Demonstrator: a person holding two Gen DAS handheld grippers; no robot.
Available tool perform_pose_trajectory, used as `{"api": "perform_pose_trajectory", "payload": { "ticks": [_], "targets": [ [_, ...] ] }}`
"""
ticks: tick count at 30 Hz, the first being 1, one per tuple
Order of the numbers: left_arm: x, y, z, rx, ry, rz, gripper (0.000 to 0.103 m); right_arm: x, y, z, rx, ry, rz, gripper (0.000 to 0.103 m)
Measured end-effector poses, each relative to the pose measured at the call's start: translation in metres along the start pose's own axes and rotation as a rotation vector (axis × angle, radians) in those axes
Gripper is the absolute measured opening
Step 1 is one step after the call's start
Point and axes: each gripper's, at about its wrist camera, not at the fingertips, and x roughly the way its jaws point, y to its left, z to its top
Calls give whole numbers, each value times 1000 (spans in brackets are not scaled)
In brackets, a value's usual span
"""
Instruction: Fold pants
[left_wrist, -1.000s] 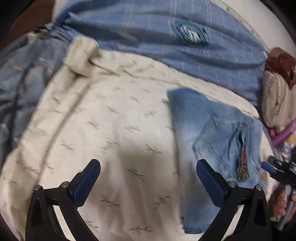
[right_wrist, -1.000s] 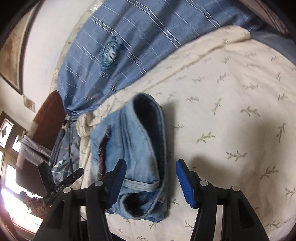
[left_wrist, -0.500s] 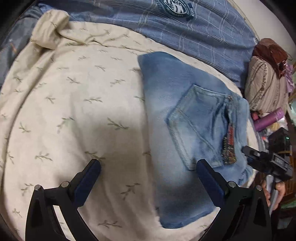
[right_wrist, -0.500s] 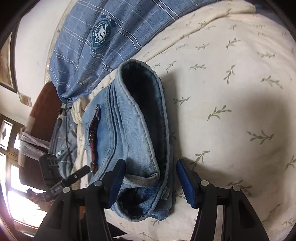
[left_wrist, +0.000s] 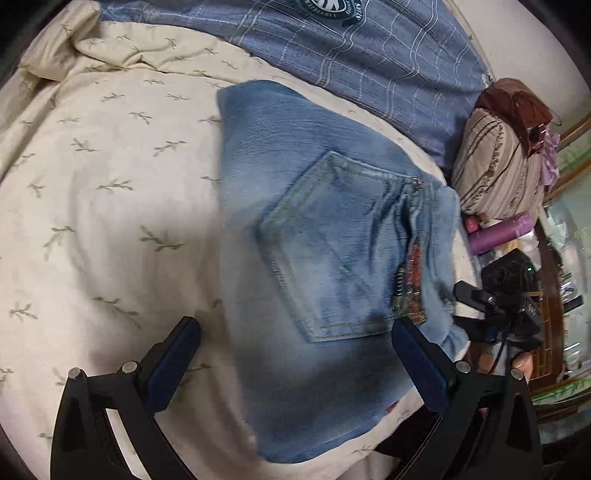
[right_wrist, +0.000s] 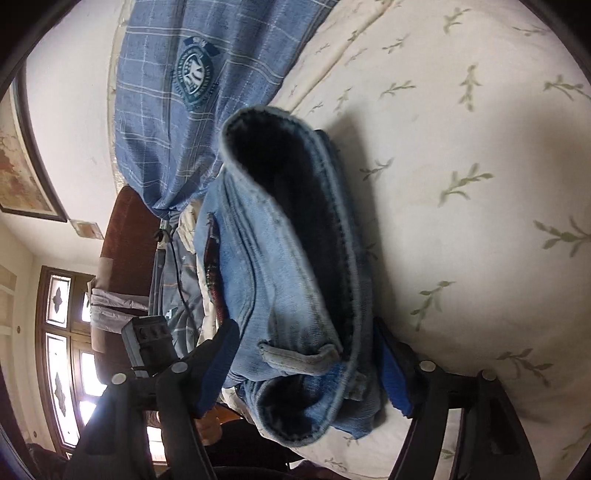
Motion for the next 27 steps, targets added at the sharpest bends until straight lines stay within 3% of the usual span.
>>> {"api": "perform_pose_trajectory", "payload": {
  "ticks": [3, 5, 7, 9, 12, 19, 27],
  "targets": [
    [7, -6, 2, -25, 17, -90, 103, 7, 6, -1, -9, -1, 6, 77],
    [11, -11, 4, -24, 12, -74, 102, 8, 10, -3, -23, -10, 3, 78],
    [12, -12, 4, -23, 0, -58, 90, 9, 14, -5, -42, -28, -14, 74],
    [11, -13, 6, -28, -17, -59, 79, 9, 16, -6, -59, -37, -52, 60],
    [11, -12, 7, -29, -20, -59, 75, 7, 13, -6, -44, -50, -63, 51],
    [2, -11, 5, -25, -60, -51, 53, 8, 32, -10, -129, -100, -93, 49],
    [-13, -30, 2, 69, -167, -16, 48, 4, 65, -16, -257, -198, -115, 47]
  ]
}}
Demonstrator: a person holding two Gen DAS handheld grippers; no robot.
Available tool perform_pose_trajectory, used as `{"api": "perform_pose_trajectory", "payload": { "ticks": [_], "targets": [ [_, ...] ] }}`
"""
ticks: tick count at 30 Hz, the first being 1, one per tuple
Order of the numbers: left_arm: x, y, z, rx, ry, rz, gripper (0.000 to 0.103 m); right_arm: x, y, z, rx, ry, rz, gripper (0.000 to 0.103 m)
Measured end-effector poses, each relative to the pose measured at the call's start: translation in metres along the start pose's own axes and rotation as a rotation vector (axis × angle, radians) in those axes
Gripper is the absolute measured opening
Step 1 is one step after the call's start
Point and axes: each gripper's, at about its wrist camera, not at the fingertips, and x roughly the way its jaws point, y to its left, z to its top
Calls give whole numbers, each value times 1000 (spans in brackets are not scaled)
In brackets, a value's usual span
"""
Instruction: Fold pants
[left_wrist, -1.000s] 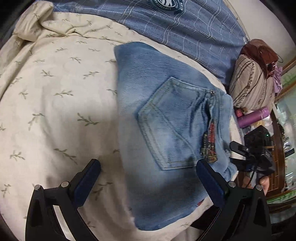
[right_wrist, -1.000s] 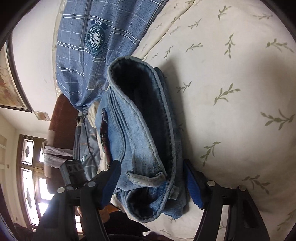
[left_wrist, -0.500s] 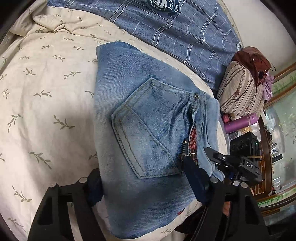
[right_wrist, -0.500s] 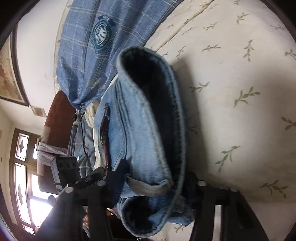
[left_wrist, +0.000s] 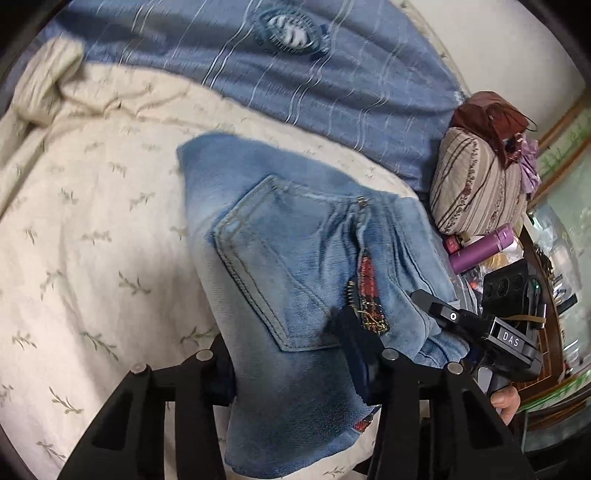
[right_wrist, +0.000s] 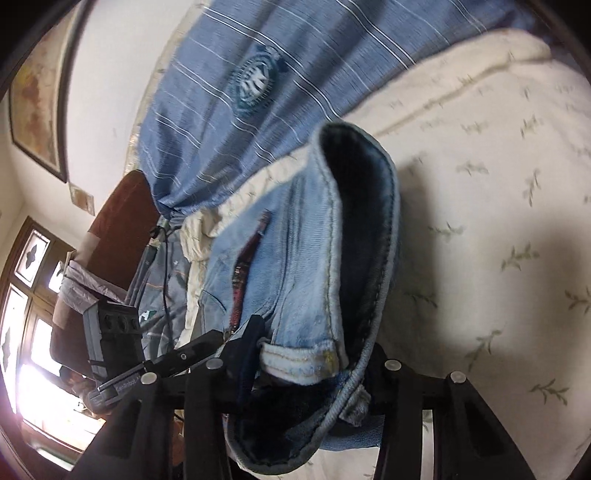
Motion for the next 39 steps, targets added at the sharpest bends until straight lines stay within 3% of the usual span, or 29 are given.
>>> {"api": "perform_pose_trajectory", "payload": {
  "ticks": [9, 18, 29, 39],
  "targets": [
    [-13, -12, 3, 63, -85, 38, 45, -12, 40, 3, -183, -119, -37, 47],
    [-25, -21, 19, 87, -190, 94, 45, -4, 54, 14, -244, -180, -13, 47],
    [3, 6, 27, 5, -122, 207, 45, 40, 39, 19, -211, -117, -99, 46],
    [5, -2, 20, 61, -119, 277, 47, 48, 22, 17, -155, -68, -149, 47]
  ]
}}
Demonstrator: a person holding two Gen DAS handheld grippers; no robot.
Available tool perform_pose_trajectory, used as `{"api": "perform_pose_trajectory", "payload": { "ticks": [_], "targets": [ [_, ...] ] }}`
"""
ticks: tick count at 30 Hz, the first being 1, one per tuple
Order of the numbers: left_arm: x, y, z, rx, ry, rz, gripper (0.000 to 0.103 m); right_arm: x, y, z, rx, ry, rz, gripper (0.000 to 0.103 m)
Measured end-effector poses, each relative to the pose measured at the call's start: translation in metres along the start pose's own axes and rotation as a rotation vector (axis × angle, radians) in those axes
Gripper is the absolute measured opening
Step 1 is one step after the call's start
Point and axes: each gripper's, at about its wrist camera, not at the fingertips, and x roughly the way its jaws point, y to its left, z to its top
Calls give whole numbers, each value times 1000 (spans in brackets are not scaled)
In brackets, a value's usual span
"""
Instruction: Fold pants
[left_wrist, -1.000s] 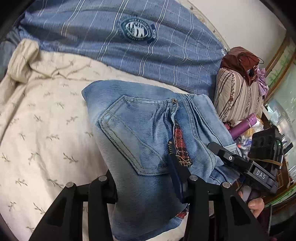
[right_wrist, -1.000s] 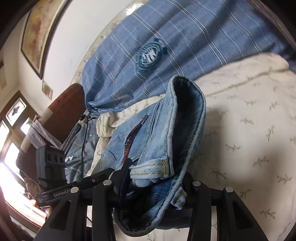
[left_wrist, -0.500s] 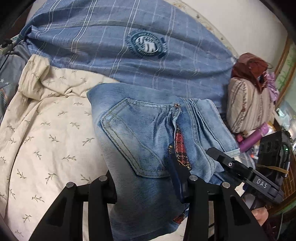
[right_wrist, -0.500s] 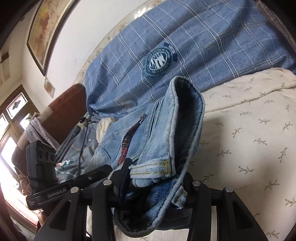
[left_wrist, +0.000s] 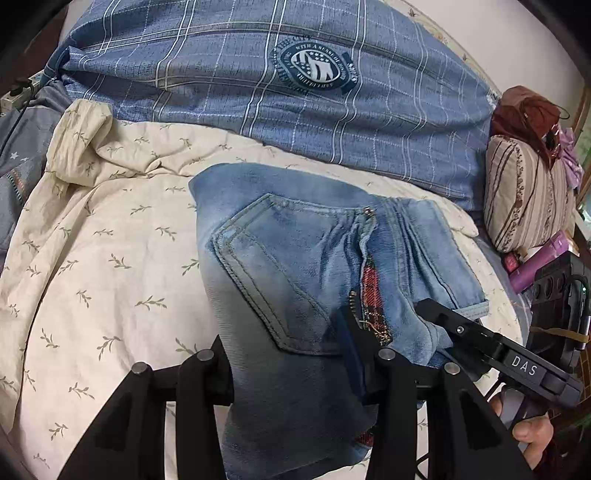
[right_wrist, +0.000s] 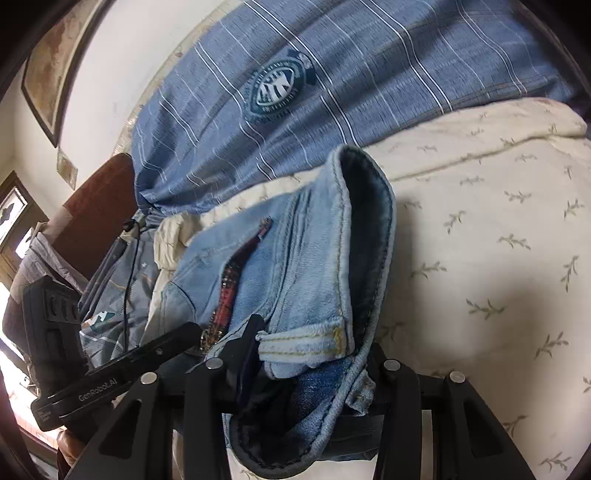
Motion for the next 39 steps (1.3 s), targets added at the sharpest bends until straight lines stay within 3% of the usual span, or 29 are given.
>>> {"api": "perform_pose_trajectory", "payload": {
  "ticks": [8, 15, 21, 39],
  "targets": [
    [3, -4, 0, 23, 4, 47, 55, 3, -8, -2, 55, 43, -17, 50],
    [6, 5, 0, -17, 15, 83, 79, 1, -13, -4, 76, 61, -63, 61],
    [2, 5, -2, -3, 6, 127, 89, -10, -14, -6, 72, 52, -88, 63],
    [-6, -12, -12, 107, -9, 225, 95, -30, -1, -11, 9, 8, -154, 64]
  ]
}}
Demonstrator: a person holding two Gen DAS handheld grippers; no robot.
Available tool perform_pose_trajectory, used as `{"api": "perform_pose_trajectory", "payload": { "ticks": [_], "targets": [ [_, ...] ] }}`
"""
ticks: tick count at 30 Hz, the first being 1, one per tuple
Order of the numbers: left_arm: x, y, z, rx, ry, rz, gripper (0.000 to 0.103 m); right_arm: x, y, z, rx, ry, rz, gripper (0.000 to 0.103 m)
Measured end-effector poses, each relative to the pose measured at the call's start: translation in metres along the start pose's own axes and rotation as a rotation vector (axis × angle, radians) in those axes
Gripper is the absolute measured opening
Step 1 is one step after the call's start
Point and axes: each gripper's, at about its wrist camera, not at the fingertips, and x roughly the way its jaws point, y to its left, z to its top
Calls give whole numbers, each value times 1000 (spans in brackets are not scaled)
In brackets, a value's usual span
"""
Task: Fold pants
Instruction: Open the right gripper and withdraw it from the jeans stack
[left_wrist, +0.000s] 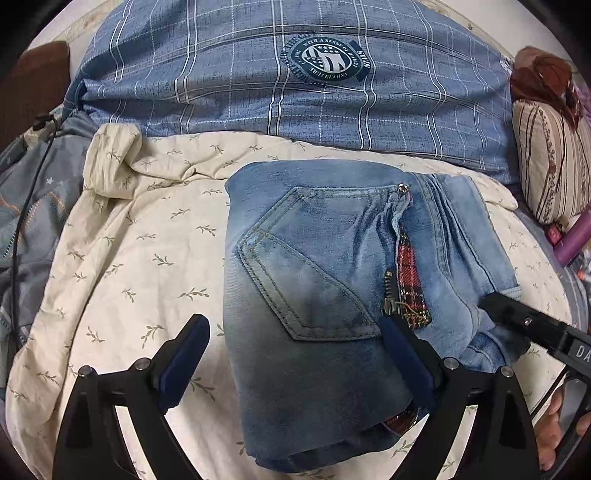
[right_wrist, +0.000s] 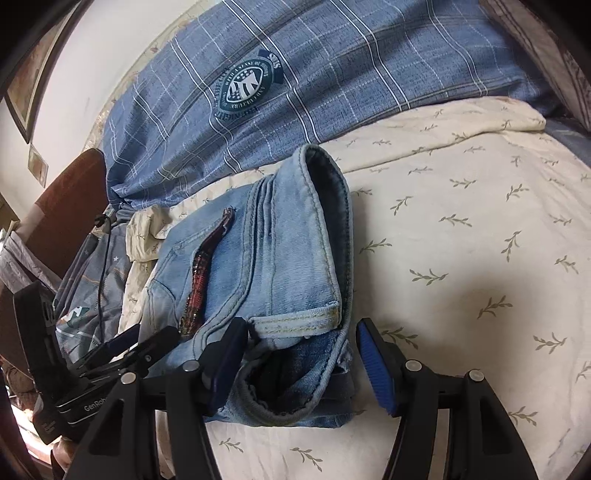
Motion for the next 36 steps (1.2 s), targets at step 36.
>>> {"api": "perform_pose_trajectory", "payload": {
  "ticks": [36],
  "targets": [
    [-65, -8, 1, 47, -267, 197, 102, -42, 48, -7, -220, -259, -90, 65]
  ]
}}
